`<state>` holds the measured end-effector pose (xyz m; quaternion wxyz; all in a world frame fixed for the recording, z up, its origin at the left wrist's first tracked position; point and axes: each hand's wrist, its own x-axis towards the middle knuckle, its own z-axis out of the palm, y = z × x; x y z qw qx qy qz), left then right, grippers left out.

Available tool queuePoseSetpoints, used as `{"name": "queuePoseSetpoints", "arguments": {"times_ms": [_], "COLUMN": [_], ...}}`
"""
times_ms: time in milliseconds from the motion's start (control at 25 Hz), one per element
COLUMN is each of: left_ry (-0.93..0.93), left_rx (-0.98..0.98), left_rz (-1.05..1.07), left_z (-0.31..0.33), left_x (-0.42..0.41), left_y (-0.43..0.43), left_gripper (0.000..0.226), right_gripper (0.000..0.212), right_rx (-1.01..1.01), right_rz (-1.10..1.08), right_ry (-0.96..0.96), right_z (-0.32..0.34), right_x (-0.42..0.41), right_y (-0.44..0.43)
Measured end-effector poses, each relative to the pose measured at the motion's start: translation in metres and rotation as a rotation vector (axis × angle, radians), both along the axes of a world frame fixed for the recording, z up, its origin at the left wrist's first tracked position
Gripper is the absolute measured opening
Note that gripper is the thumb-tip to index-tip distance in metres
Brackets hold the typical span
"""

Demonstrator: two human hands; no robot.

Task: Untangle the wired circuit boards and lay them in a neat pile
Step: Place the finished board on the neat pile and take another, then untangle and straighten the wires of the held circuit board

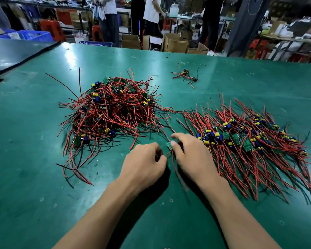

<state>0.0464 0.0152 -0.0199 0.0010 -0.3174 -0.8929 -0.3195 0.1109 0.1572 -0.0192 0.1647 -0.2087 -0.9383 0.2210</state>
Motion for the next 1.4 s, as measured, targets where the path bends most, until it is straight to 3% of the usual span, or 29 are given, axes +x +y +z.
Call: {"name": "queuePoseSetpoints", "arguments": {"times_ms": [200,320,440,560,720,920,1040,1160,1240,1400], "left_ry": [-0.235,-0.188,-0.117,-0.162,-0.410,-0.912,-1.047,-1.239,-1.359,-1.448], "left_rx": [0.292,0.294,0.321,0.303,0.365,0.659,0.718,0.804,0.806,0.760], "left_rz": [-0.104,-0.113,0.034,0.066,0.022,-0.045,-0.115,-0.229,-0.329,-0.442], "left_z": [0.003,0.000,-0.001,0.001,0.008,0.019,0.022,0.023,0.026,0.029], "left_x": [0.004,0.003,-0.002,-0.004,0.001,0.007,0.007,0.004,0.004,0.004], "left_y": [0.003,0.003,0.003,0.002,0.003,0.001,0.002,0.002,-0.001,-0.004], "left_gripper": [0.013,0.009,0.009,0.017,0.038,0.021,0.008,0.013,0.019,0.023], "right_gripper": [0.043,0.032,0.021,0.010,0.006,0.014,0.009,0.040,0.050,0.039], "right_rx": [-0.273,-0.264,-0.242,-0.315,-0.485,-0.560,-0.627,-1.114,-1.362,-1.423], "right_rz": [-0.034,0.007,0.019,0.002,0.091,0.156,0.052,0.074,0.185,0.416], "right_ry": [0.017,-0.008,0.087,0.216,0.283,0.372,0.333,0.176,0.116,0.051], "right_z": [0.000,0.000,0.003,0.008,0.013,0.014,0.012,0.011,0.014,0.019], "right_x": [-0.002,-0.001,0.001,0.003,0.003,0.002,-0.001,-0.001,0.001,0.005], "right_y": [0.005,0.005,0.003,0.001,-0.010,-0.008,0.000,-0.003,-0.003,-0.001]}}
